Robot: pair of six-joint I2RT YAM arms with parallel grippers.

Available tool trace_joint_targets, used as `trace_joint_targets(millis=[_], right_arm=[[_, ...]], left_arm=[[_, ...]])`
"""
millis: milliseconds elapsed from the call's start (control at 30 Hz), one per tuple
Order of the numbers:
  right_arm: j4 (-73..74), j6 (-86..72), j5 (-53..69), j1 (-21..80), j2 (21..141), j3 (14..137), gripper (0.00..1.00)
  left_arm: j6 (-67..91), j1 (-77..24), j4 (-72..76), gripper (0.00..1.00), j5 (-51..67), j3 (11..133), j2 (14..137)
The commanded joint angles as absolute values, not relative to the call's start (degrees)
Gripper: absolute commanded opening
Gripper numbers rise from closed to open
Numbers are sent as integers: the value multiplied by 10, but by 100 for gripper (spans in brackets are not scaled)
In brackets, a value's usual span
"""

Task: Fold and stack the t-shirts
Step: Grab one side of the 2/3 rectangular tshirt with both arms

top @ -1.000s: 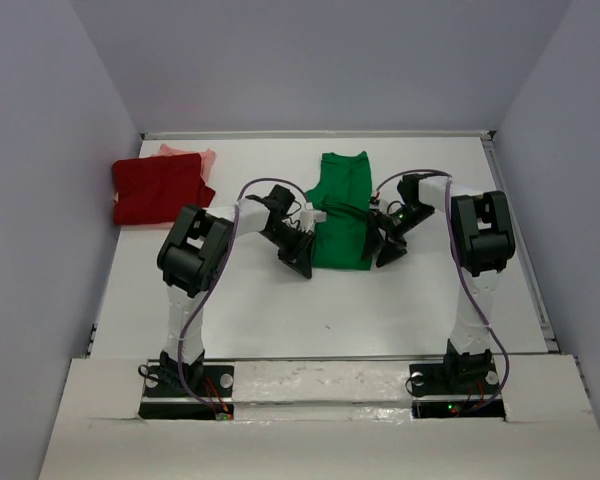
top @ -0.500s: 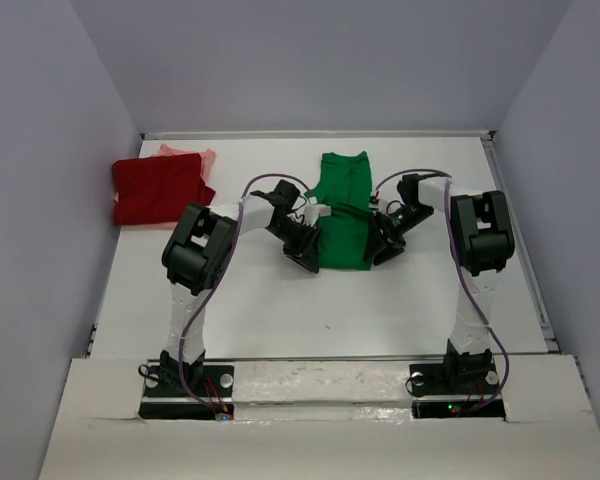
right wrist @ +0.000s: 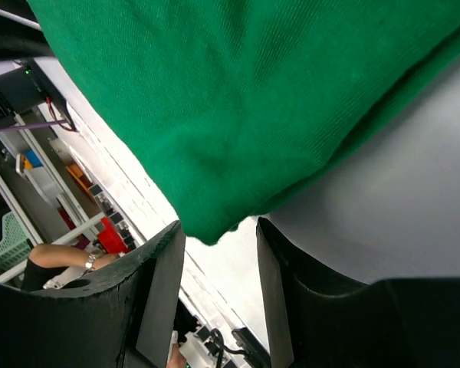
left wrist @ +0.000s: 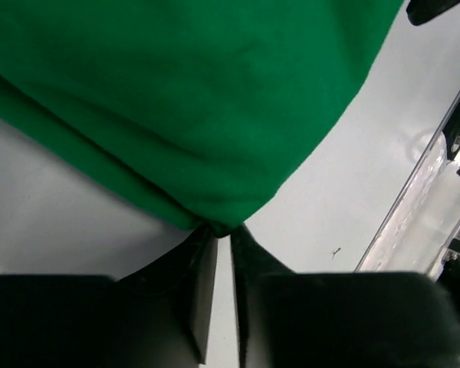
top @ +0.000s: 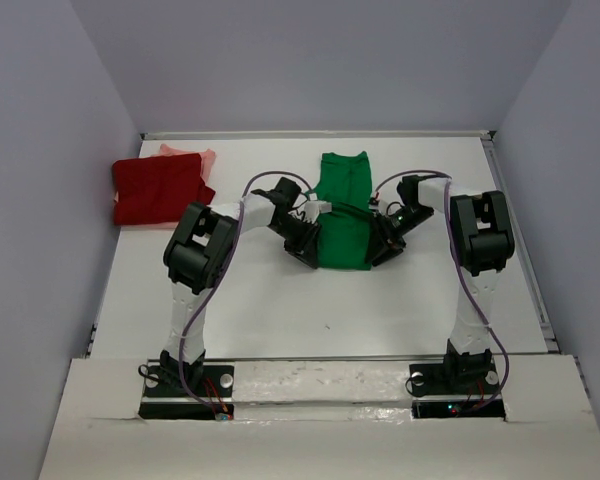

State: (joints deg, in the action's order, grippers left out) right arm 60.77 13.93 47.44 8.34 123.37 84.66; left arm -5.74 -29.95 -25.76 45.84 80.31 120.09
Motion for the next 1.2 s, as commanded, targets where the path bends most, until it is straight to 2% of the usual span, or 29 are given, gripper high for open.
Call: trace_joint_targets(millis=[0,100,333,667,800,933,1167], right_arm=[[601,149,493,87,1230,838,48],[604,155,499,87,1225,827,49],[597,159,498,87,1218,804,49],[565,144,485,98,1216,806,45],[545,124,454,98,1208,815,56],[527,113,422,98,1190,815,61],[509,113,401,98,1172,807,54]], left_arm=[[-62,-301,-254,22,435,824,1210],[-61,-301,-254,11,432,827,1211],[-61,-301,-258,0,428,838,1214],[-62,-302,-256,0,432,828,1196],[-65,-303,-254,0,434,820,1186],[-68,-305,-252,0,432,815,1180],[-69,-310,-253,0,428,818,1176]])
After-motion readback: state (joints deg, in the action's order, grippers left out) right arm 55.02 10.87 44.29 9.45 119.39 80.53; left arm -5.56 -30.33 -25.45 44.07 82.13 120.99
